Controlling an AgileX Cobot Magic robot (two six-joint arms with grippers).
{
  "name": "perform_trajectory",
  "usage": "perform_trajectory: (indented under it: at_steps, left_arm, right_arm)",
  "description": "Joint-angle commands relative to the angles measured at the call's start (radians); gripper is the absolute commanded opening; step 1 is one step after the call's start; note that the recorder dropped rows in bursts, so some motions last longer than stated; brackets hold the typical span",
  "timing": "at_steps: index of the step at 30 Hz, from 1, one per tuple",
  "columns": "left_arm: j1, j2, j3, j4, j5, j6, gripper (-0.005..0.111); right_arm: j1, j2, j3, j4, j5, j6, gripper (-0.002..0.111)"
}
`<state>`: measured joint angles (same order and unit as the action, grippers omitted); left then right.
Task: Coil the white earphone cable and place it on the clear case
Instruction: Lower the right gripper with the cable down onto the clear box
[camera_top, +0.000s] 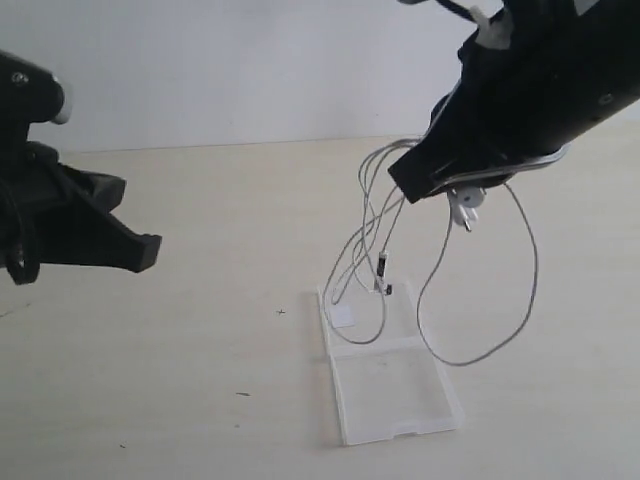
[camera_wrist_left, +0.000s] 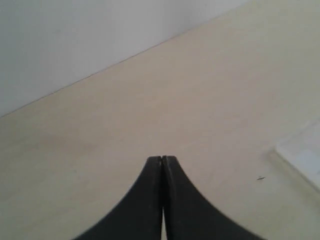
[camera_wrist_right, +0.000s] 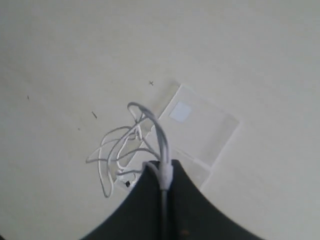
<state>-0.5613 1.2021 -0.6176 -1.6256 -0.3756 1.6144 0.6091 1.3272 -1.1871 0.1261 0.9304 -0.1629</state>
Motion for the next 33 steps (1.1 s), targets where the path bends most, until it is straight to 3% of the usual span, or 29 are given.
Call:
perform_trajectory:
  at_steps: [1,5,9,27,33]
  left_arm:
    - [0.157,-0.002,0.049,-0.011,0.134,-0.02,0.0]
    - [0.294,-0.002,0.084,-0.011,0.286,-0.031,0.0]
    - [0.354,-0.002,0.098,-0.013,0.288,-0.05,0.0]
    - [0.361,-0.002,0.102,-0.013,0.367,-0.048,0.0]
    - [0.361,-0.002,0.12,-0.013,0.43,-0.052,0.0]
  right_arm:
    - [-0.005,0.051,-0.007,0.009,0.053,0.088,0.0]
    - [-0.005,0.085,-0.007,0.011,0.079,0.127,0.0]
    - [-0.005,0.109,-0.007,0.013,0.098,0.153,0.0]
    - [-0.005,0.316,-0.007,-0.018,0.135,0.218,0.0]
    - [-0.005,0.347,-0.047,-0.066,0.051,0.258,0.0]
